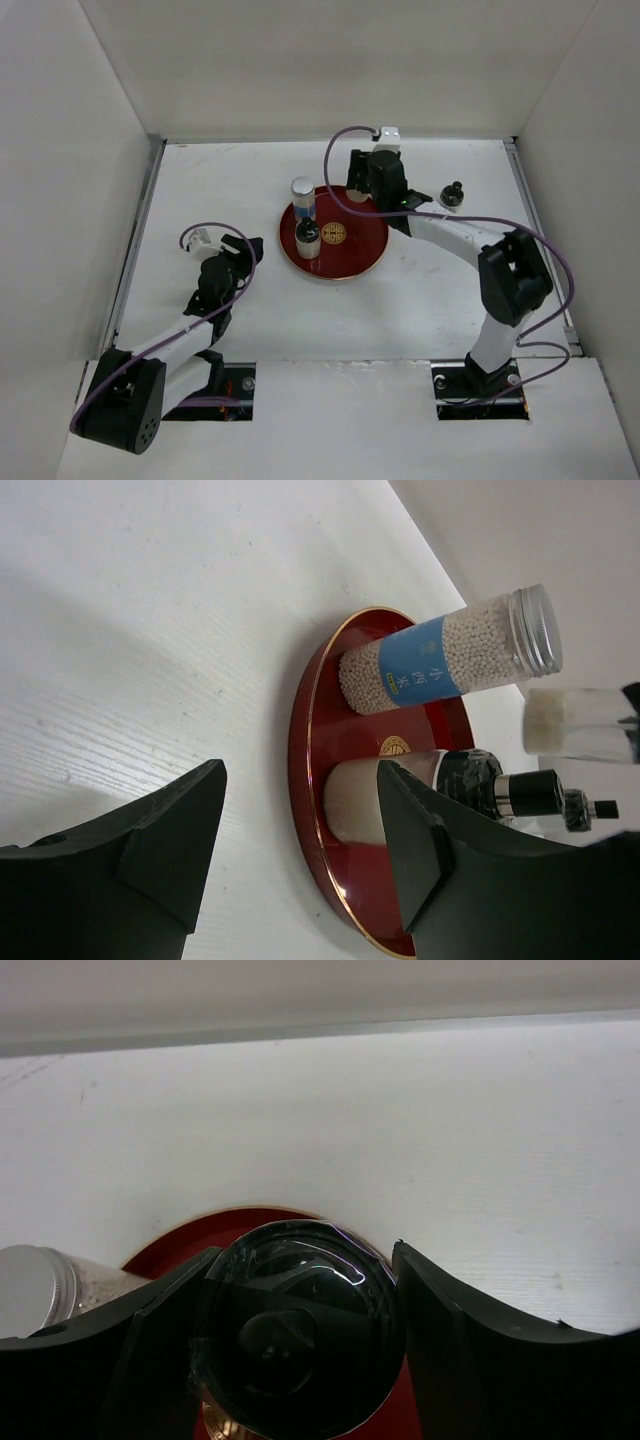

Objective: Organize the condiment bottles

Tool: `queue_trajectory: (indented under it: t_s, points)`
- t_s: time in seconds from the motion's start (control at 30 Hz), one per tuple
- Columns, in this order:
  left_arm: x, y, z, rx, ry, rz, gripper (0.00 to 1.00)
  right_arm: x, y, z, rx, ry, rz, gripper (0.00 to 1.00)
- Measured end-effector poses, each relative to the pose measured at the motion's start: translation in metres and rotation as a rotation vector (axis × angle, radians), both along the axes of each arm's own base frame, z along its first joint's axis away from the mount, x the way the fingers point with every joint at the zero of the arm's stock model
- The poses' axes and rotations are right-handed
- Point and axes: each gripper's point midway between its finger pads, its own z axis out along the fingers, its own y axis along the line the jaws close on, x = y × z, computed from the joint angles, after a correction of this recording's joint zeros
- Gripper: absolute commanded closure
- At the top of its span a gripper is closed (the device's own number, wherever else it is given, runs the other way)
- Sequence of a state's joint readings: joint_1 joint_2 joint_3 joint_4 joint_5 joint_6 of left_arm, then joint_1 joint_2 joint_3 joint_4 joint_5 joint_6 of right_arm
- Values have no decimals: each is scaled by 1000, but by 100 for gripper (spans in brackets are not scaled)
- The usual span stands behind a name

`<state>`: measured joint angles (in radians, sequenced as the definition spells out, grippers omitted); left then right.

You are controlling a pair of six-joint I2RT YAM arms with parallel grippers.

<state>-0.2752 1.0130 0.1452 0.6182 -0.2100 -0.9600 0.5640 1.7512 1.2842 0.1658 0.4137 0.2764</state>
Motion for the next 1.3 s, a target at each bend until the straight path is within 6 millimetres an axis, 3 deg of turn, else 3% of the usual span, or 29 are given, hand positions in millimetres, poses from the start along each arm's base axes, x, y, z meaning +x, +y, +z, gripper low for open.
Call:
queue_trajectory:
  t_s: [0.13, 0.27, 0.4, 0.63, 0.73, 0.83, 0.9, 0.97, 1.07, 1.13, 1.2, 1.3]
  points:
    - [0, 0, 3, 1, -9, 0, 40, 7, 24, -33, -23, 61, 47, 39]
    - [0, 0, 2, 1, -8, -1, 40, 9, 30, -66, -50, 132, 64, 38]
    - [0, 0, 0, 2, -1, -2, 40, 7, 33, -82, -48, 175, 73, 35]
    - [-1, -6, -2, 5, 5, -18, 40, 8, 43, -75, 1, 171, 92, 7]
    - [-1, -6, -2, 5, 5, -19, 40, 7, 43, -63, 13, 153, 97, 2]
    - [-1, -6, -2, 5, 5, -19, 40, -4, 32, -38, 31, 117, 98, 3]
    - [-1, -6, -2, 5, 5, -19, 40, -14, 14, -12, 54, 74, 77, 4]
    - [-1, -6, -2, 5, 5, -19, 40, -22, -18, 12, 76, 19, 18, 4]
    - [-1, -7, -3, 5, 6, -21, 40, -30, -93, 33, 83, -51, -173, 0]
    - [-1, -7, -4, 7, 11, -21, 39, -34, -144, 27, 62, -58, -319, 0]
    - [-2, -6, -6, 8, 16, -21, 39, -34, -180, 9, 28, -28, -424, 0]
    - [-1, -6, -7, 9, 19, -21, 39, -31, -207, -27, -26, 57, -498, 0]
